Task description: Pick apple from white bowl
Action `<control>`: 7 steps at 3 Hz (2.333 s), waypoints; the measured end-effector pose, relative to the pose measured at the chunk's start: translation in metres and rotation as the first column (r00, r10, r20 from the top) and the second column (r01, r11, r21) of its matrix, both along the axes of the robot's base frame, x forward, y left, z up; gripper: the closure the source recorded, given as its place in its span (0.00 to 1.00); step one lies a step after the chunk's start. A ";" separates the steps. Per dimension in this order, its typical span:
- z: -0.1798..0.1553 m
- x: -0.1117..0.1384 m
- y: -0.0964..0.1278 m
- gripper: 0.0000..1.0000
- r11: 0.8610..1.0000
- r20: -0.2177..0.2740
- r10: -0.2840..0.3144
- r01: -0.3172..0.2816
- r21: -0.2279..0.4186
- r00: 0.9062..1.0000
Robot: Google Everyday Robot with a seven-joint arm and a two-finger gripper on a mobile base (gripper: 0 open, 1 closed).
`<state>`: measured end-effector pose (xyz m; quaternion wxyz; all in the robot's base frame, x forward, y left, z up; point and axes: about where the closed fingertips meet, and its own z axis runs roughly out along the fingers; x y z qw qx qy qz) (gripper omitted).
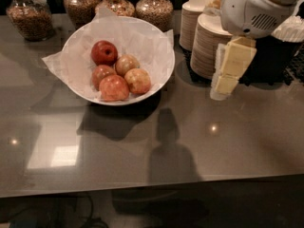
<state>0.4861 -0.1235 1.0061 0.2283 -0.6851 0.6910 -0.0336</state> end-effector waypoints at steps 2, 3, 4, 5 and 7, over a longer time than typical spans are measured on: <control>0.019 0.031 0.081 0.00 0.972 0.042 0.209 -0.212 0.103 0.977; 0.019 0.047 0.099 0.00 0.946 0.040 0.268 -0.271 0.177 0.963; 0.019 0.049 0.100 0.00 0.944 0.041 0.269 -0.272 0.184 0.962; 0.015 0.051 0.096 0.00 0.944 0.058 0.235 -0.242 0.224 0.970; -0.027 0.080 0.116 0.00 0.908 0.019 0.229 -0.220 0.358 0.973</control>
Offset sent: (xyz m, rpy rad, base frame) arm 0.0511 0.1289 0.0219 0.1795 -0.0032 0.3525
